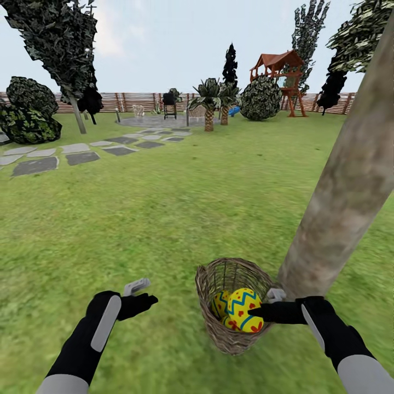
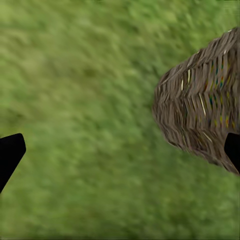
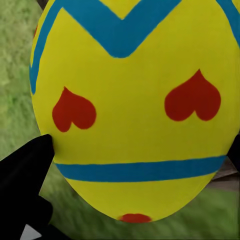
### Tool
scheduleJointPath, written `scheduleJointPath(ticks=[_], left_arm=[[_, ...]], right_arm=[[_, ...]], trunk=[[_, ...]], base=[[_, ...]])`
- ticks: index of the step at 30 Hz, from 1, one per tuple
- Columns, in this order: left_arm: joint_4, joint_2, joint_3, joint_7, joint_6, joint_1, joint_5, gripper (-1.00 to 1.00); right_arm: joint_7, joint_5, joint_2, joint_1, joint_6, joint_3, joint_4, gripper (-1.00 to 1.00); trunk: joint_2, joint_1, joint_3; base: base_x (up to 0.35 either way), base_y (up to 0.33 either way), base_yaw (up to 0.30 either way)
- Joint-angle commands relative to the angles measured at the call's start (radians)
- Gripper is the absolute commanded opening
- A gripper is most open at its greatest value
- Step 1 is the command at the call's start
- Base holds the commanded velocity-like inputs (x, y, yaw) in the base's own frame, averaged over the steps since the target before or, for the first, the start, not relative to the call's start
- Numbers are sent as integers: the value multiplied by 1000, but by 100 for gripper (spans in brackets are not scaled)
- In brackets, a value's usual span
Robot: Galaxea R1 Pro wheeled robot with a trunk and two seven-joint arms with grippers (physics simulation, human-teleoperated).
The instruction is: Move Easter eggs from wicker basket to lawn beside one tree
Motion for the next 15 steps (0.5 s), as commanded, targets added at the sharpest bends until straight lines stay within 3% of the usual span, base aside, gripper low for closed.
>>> scheduleJointPath(ticks=[1,7,15], left_arm=[[-2,2,3,9,3,0,12,100],[-2,-1,1,9,-11,0,13,100],[-2,-2,1,8,-11,0,13,100]], right_arm=[[4,2,-2,0,6,-2,-1,-100],[5,1,-3,0,5,-4,-3,-100],[28,-1,-3,0,7,-3,-9,-100]], trunk=[[0,0,-1],[0,0,1],[0,0,12]], base=[[-7,0,0],[-1,0,-28],[0,0,-193]])
